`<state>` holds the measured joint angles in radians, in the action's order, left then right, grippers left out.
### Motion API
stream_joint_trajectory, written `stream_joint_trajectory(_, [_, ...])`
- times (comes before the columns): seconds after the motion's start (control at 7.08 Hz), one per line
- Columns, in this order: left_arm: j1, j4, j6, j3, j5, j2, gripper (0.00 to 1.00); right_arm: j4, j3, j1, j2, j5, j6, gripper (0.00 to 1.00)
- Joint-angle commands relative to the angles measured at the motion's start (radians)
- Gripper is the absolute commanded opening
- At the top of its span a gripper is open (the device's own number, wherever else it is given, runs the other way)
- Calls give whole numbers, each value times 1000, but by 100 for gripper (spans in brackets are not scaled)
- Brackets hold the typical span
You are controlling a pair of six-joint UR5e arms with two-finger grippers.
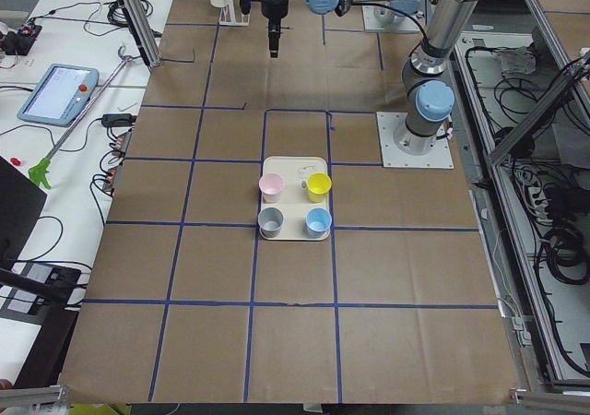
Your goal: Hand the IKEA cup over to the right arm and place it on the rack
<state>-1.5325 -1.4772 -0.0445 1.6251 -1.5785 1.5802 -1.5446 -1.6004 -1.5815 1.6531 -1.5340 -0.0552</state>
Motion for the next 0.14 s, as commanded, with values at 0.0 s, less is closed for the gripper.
stream_joint_trajectory(0.0, [0, 0, 0, -1, 0, 1, 100, 0, -1, 0, -1, 0, 0, 100])
